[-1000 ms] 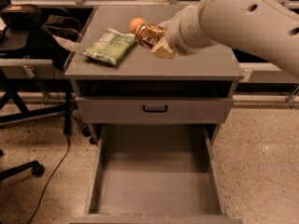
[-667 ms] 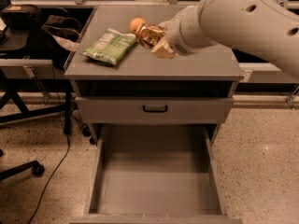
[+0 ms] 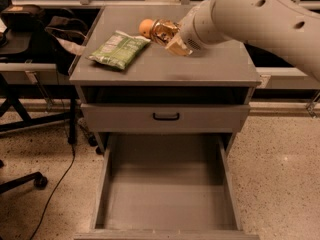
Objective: Pick orange can from middle drawer and place on counter
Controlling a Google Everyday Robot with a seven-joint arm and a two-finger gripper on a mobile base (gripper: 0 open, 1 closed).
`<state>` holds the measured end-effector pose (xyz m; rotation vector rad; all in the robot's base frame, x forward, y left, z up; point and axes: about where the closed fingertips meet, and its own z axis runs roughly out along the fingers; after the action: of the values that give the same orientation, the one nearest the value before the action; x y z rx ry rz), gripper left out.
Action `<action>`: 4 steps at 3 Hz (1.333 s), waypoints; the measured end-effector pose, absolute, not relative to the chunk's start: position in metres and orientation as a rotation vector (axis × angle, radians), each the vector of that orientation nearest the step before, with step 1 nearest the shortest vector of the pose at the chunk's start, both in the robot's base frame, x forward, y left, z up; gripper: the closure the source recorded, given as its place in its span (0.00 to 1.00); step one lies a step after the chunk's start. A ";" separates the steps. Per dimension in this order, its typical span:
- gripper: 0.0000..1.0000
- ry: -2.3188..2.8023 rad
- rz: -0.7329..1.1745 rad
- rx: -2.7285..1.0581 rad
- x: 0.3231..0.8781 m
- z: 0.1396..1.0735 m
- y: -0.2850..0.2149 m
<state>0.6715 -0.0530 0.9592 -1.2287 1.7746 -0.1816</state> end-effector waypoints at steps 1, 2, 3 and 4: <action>1.00 1.791 -0.163 -1.240 0.686 0.952 -0.056; 1.00 1.800 -0.132 -1.268 0.696 0.940 -0.053; 1.00 1.802 -0.107 -1.297 0.706 0.929 -0.049; 1.00 1.808 -0.086 -1.310 0.715 0.919 -0.046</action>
Offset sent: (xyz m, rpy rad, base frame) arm 0.0375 -0.0007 -0.0349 0.0030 0.0872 0.0545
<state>0.7155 -0.0458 0.9193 -1.3104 1.8078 -0.0862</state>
